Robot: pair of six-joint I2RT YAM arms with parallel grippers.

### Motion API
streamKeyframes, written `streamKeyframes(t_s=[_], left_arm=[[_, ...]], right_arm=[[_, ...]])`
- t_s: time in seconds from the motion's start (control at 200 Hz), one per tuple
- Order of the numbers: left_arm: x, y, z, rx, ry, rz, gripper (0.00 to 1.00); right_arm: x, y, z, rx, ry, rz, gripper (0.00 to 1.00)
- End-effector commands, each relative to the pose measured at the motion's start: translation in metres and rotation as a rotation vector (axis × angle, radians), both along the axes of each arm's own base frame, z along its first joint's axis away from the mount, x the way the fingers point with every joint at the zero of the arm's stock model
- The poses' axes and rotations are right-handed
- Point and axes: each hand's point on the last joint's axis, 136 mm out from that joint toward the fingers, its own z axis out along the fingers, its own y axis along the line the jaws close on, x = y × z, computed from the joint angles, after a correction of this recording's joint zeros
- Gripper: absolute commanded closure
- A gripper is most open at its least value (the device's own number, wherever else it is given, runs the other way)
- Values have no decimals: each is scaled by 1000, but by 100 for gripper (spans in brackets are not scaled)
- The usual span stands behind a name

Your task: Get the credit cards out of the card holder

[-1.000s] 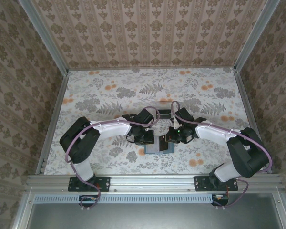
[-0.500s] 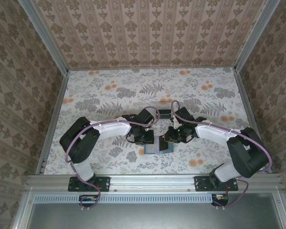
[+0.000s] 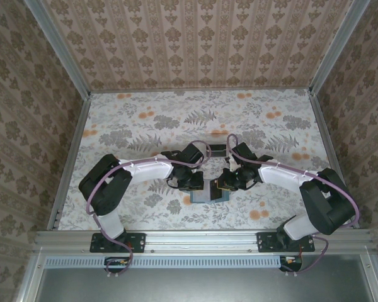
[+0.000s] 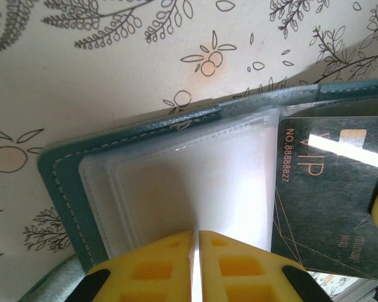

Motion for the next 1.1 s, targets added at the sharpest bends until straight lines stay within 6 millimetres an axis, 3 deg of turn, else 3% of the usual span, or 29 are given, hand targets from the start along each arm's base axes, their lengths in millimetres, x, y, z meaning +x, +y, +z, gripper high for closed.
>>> streamKeyframes(t_s=[0.0, 0.405, 0.71, 0.725, 0.915, 1.095], left_arm=[[-5, 10, -8, 63, 17, -15, 88], [0, 7, 3, 60, -13, -18, 87], [9, 4, 32, 24, -76, -14, 87], [9, 4, 34, 24, -80, -14, 87], [16, 9, 48, -10, -156, 0, 86], [21, 22, 50, -29, -181, 45, 86]], right_arm=[[-7, 1, 1, 22, 31, -4, 87], [-3, -1, 14, 11, -1, 1, 91], [3, -5, 31, -31, -40, 21, 92], [4, -5, 39, -24, -65, 25, 92], [4, -11, 59, -81, -174, 193, 96], [4, -26, 78, -195, -326, 412, 98]])
